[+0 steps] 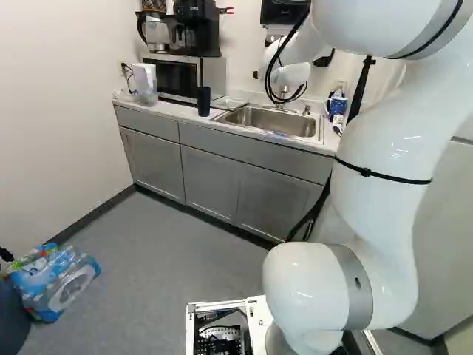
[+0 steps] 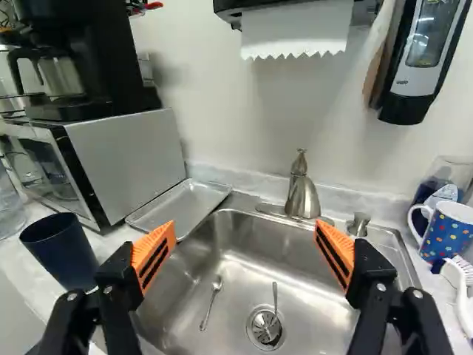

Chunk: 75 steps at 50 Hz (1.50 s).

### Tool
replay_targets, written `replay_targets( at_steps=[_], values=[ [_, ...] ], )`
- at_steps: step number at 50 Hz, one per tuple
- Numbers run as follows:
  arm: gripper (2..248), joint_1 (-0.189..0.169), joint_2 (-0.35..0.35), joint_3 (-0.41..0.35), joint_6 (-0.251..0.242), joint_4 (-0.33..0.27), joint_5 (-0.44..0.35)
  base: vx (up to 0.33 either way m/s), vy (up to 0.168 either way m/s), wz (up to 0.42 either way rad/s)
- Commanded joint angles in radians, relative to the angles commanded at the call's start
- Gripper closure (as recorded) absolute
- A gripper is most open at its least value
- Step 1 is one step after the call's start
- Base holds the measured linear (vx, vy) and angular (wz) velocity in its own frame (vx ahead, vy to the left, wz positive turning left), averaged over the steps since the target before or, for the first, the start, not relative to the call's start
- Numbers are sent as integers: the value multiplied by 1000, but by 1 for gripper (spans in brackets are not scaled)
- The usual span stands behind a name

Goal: Rinse the cup and place it in the tray

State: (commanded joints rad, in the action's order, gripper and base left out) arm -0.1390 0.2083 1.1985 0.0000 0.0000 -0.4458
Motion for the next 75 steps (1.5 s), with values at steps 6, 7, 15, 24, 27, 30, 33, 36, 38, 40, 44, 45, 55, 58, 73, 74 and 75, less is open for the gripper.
replay_targets(
  at_steps=[6,7,15,24,27,30,33,36,38,40,44,45,55,58,73,74,75],
  values=[
    [3,0,0,0,0,0,0,97,59,-16],
    [3,0,0,0,0,0,0,90,55,-8],
    [3,0,0,0,0,0,0,101,54,-20],
    [3,0,0,0,0,0,0,102,55,-42],
    [3,0,0,0,0,0,0,97,33,-122],
    [3,0,0,0,0,0,0,96,28,-154],
    [3,0,0,0,0,0,0,104,29,-172],
    [3,0,0,0,0,0,0,107,31,-164],
    [3,0,0,0,0,0,0,102,30,-149],
    [3,0,0,0,0,0,0,114,40,-155],
    [3,0,0,0,0,0,0,130,56,-121],
    [3,0,0,0,0,0,0,108,59,-26],
    [3,0,0,0,0,0,0,85,41,8],
    [3,0,0,0,0,0,0,56,18,6],
    [3,0,0,0,0,0,0,69,4,0],
    [3,0,0,0,0,0,0,85,4,0],
    [3,0,0,0,0,0,0,90,2,-5]
  ],
)
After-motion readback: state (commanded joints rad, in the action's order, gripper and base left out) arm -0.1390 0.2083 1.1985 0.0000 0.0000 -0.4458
